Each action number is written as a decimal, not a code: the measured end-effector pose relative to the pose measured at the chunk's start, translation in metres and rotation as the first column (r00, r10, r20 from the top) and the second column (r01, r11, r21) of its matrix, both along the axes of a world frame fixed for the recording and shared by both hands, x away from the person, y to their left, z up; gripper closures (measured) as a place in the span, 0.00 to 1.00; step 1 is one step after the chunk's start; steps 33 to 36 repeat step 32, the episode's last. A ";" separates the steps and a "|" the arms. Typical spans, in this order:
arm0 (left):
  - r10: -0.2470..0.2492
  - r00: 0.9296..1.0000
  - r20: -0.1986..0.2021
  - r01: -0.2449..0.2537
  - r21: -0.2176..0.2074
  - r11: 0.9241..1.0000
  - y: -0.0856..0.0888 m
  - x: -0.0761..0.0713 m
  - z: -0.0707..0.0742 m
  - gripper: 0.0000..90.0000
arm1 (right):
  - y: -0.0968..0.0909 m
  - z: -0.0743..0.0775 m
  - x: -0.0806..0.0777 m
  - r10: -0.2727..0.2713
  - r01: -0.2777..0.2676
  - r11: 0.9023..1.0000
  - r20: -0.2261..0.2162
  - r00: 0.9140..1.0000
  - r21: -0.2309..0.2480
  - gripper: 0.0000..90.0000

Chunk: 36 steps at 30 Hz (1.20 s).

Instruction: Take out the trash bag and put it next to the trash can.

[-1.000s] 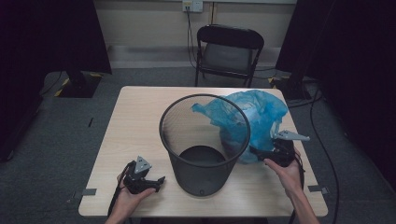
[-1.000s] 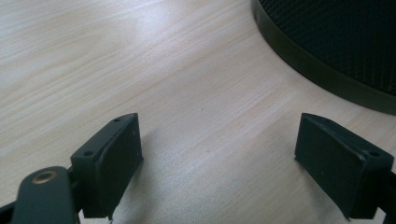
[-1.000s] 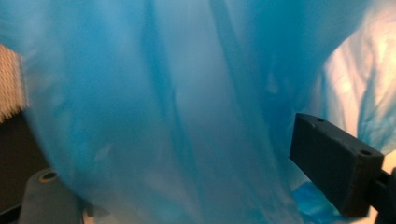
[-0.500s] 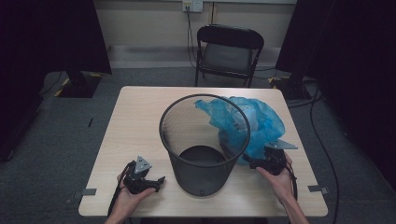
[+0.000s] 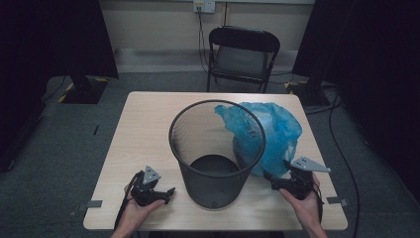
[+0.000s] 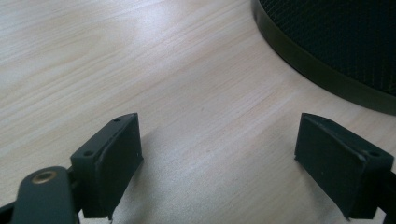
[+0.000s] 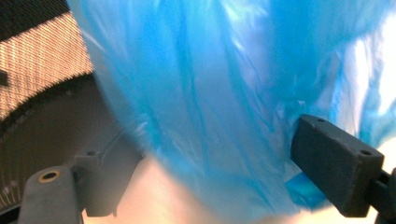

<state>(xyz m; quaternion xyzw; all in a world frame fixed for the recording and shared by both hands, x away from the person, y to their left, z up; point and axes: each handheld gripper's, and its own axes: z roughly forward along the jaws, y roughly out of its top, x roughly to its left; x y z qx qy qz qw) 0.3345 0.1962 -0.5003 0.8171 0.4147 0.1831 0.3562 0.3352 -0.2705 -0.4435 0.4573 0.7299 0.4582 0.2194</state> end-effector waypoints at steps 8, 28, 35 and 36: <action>0.000 1.000 0.000 0.000 0.000 1.000 0.000 0.000 0.000 0.15 | -0.019 -0.012 -0.032 -0.072 0.072 0.997 0.027 0.997 -0.003 0.18; 0.000 1.000 0.000 0.000 0.000 1.000 0.000 0.000 0.000 0.16 | -0.018 -0.055 -0.024 -0.174 0.152 0.969 -0.097 0.980 -0.196 0.20; 0.000 1.000 0.000 0.000 0.000 1.000 0.000 0.000 0.000 0.15 | -0.018 -0.055 -0.023 -0.177 0.154 0.970 -0.110 0.978 -0.190 0.20; 0.000 1.000 0.000 0.000 0.000 1.000 0.000 0.000 0.000 0.15 | -0.018 -0.055 -0.023 -0.177 0.154 0.970 -0.110 0.978 -0.190 0.20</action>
